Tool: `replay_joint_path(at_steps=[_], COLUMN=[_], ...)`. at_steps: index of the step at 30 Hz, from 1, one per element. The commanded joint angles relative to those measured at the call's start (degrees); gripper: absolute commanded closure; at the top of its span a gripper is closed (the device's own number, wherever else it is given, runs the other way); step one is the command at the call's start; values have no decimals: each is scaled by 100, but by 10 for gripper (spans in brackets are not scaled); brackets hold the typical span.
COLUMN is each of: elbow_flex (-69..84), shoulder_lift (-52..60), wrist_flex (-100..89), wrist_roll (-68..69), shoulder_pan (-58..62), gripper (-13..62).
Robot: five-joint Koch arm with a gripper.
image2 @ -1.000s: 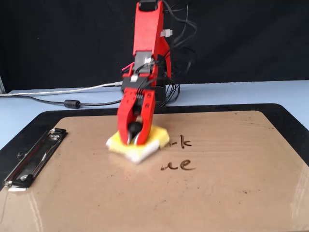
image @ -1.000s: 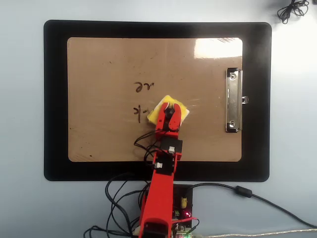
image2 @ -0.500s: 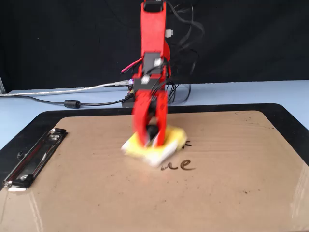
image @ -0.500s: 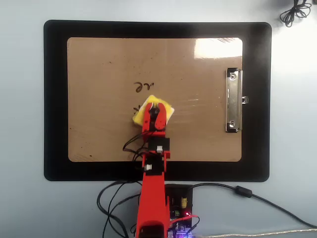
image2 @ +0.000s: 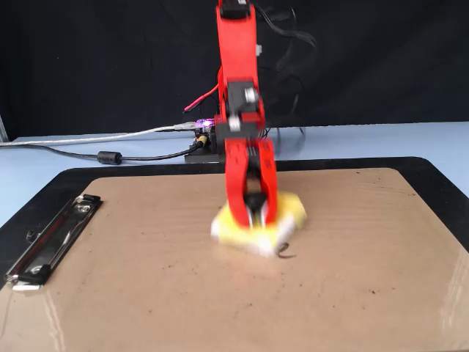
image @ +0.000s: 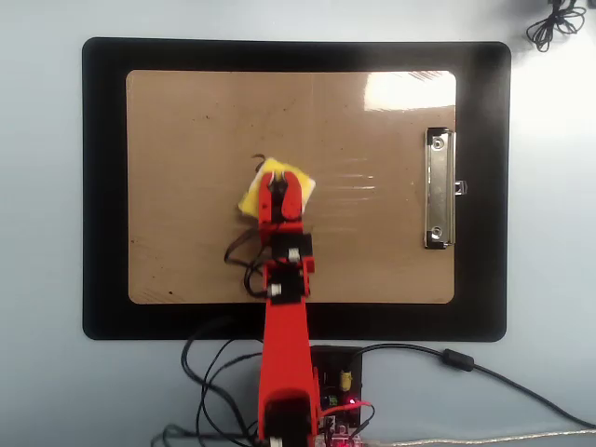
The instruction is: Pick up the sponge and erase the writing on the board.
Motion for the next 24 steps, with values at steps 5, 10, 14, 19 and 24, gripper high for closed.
replay_joint_path(at_steps=[5, 10, 14, 19, 24], elbow_flex=[527, -2180, -1160, 1028, -949], shoulder_lift=[1556, -1345, -422, 1960, -483], wrist_flex=[844, 677, 765, 791, 571], wrist_roll=[-88, -114, -220, -378, -343], shoulder_pan=[-158, -193, -492, -861, -896], gripper=[574, 574, 574, 574, 574])
